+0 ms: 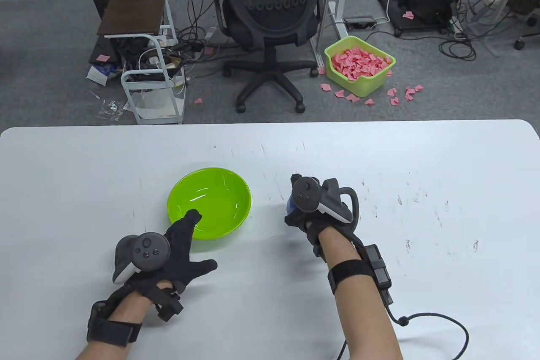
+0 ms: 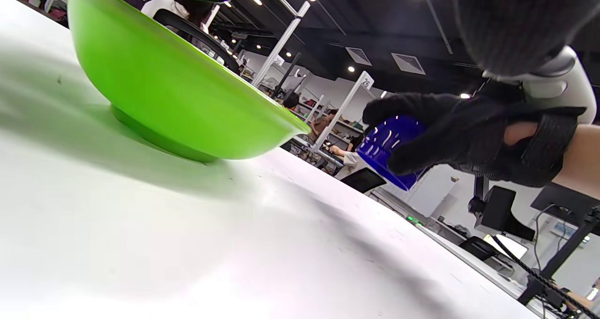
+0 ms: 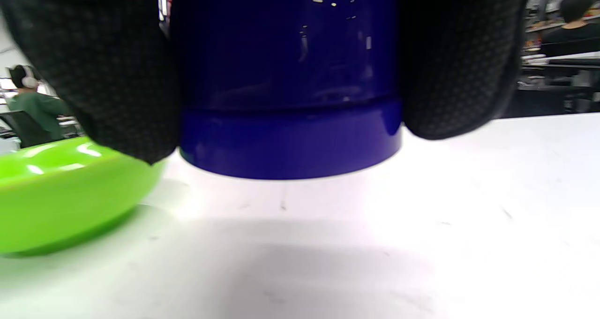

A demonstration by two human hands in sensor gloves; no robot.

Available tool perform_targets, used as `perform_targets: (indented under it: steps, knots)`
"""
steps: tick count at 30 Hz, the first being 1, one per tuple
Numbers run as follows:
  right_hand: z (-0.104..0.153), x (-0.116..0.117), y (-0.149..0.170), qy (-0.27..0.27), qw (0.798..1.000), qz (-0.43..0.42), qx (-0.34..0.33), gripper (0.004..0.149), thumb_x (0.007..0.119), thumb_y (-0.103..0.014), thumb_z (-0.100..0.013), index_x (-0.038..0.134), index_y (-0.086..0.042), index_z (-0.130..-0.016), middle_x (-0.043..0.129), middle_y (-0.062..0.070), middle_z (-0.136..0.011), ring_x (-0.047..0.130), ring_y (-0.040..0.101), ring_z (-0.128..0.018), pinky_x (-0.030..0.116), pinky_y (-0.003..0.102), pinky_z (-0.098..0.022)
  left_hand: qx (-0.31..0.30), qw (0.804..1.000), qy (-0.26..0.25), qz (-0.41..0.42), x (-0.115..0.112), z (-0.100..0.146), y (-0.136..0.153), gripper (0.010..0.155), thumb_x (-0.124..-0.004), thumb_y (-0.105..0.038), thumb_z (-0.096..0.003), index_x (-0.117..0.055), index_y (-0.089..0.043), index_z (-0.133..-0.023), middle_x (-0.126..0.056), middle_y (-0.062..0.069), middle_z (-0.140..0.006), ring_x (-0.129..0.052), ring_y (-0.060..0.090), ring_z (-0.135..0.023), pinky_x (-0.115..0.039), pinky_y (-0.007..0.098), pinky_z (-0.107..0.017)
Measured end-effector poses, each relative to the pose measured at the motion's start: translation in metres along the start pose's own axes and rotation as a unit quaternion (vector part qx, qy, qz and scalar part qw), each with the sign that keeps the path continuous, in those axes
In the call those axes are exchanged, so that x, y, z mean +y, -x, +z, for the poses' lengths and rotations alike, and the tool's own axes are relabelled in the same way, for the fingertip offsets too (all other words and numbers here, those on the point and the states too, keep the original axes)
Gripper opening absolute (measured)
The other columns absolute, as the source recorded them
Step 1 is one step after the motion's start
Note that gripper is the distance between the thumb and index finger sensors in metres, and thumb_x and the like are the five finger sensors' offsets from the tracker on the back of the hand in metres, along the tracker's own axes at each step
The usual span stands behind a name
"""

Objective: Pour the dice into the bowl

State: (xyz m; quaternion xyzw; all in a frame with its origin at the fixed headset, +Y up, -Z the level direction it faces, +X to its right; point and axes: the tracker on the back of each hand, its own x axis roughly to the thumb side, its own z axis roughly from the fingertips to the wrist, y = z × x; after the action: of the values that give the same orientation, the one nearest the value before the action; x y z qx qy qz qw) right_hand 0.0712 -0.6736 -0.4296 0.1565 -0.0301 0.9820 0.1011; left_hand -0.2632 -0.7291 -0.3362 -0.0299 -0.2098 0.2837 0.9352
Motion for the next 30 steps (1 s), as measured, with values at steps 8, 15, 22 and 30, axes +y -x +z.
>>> perform_targets:
  steps: [8, 15, 22, 30]
  knots:
    - [0.013, -0.028, -0.042, 0.012, 0.996, -0.03, -0.088, 0.101, 0.103, -0.046, -0.036, 0.05, -0.005, -0.111, 0.066, 0.03, -0.106, 0.091, 0.061, -0.07, 0.093, 0.06, -0.044, -0.019, 1.0, -0.003, 0.003, -0.006, 0.001, -0.01, 0.115, -0.083, -0.07, -0.0369, -0.008, -0.022, -0.109, -0.031, 0.008, -0.121, -0.038, 0.04, -0.114, -0.045, 0.068, -0.08]
    - [0.026, -0.033, -0.081, -0.011, 0.987, -0.044, -0.153, 0.101, 0.103, -0.046, -0.037, 0.048, -0.005, -0.111, 0.067, 0.03, -0.107, 0.091, 0.062, -0.07, 0.092, 0.059, -0.044, -0.04, 0.999, 0.004, 0.007, -0.011, 0.002, -0.023, 0.118, -0.084, -0.07, -0.0364, -0.004, -0.021, -0.108, -0.028, 0.007, -0.12, -0.036, 0.04, -0.114, -0.045, 0.067, -0.08]
    - [0.04, -0.032, -0.117, -0.023, 0.978, -0.045, -0.201, 0.102, 0.102, -0.046, -0.038, 0.046, -0.005, -0.112, 0.065, 0.03, -0.107, 0.09, 0.062, -0.071, 0.092, 0.059, -0.044, -0.064, 0.998, 0.004, 0.007, -0.017, 0.005, -0.037, 0.119, -0.085, -0.069, -0.0359, -0.002, -0.02, -0.106, -0.027, 0.009, -0.12, -0.037, 0.039, -0.113, -0.046, 0.067, -0.08]
    - [0.05, -0.023, -0.145, -0.035, 0.97, -0.064, -0.232, 0.101, 0.1, -0.046, -0.04, 0.043, -0.004, -0.112, 0.063, 0.03, -0.108, 0.089, 0.062, -0.071, 0.091, 0.06, -0.045, -0.073, 0.997, -0.015, 0.027, -0.017, 0.007, -0.04, 0.121, -0.086, -0.068, -0.0357, -0.001, -0.017, -0.105, -0.03, 0.011, -0.119, -0.042, 0.04, -0.112, -0.048, 0.067, -0.079]
